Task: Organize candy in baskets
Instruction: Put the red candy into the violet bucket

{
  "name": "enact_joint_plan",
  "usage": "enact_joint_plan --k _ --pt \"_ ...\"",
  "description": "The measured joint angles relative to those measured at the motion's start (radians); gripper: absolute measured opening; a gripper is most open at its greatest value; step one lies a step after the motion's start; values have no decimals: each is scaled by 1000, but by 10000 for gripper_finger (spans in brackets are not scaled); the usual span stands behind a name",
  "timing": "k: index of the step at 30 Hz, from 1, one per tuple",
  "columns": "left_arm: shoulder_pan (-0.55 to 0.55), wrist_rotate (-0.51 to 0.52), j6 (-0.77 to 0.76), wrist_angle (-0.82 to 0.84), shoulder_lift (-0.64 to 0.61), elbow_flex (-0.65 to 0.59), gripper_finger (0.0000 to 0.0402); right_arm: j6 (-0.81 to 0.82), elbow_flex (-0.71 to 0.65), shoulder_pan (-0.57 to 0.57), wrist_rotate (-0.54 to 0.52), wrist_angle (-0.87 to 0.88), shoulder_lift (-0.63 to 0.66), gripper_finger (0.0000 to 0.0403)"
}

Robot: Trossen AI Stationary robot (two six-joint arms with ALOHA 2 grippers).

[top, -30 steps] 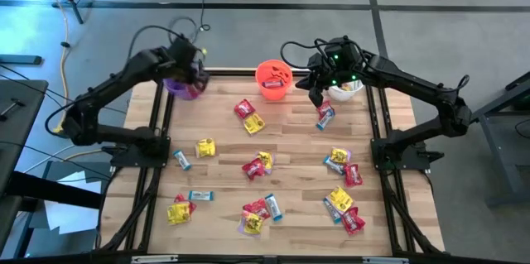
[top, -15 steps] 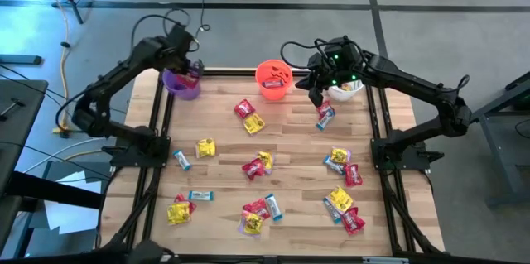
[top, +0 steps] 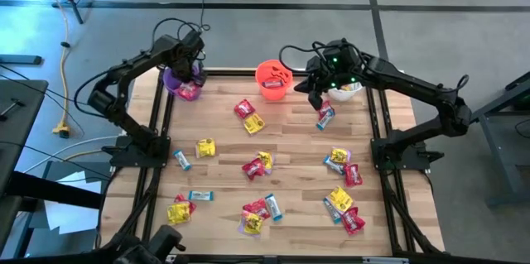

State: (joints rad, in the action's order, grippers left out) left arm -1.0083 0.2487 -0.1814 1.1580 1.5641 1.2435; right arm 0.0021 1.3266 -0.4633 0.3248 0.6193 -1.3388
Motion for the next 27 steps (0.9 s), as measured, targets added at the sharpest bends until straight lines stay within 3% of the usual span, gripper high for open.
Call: enact_joint_plan --k 10,17,27 --pt "-63 47 33 0 -14 181 0 -2 0 2 0 0 0 0" --pt "-126 46 93 8 54 186 0 -3 0 2 0 0 0 0" --pt "-100 -22 92 -4 183 185 0 -6 0 2 0 0 0 0"
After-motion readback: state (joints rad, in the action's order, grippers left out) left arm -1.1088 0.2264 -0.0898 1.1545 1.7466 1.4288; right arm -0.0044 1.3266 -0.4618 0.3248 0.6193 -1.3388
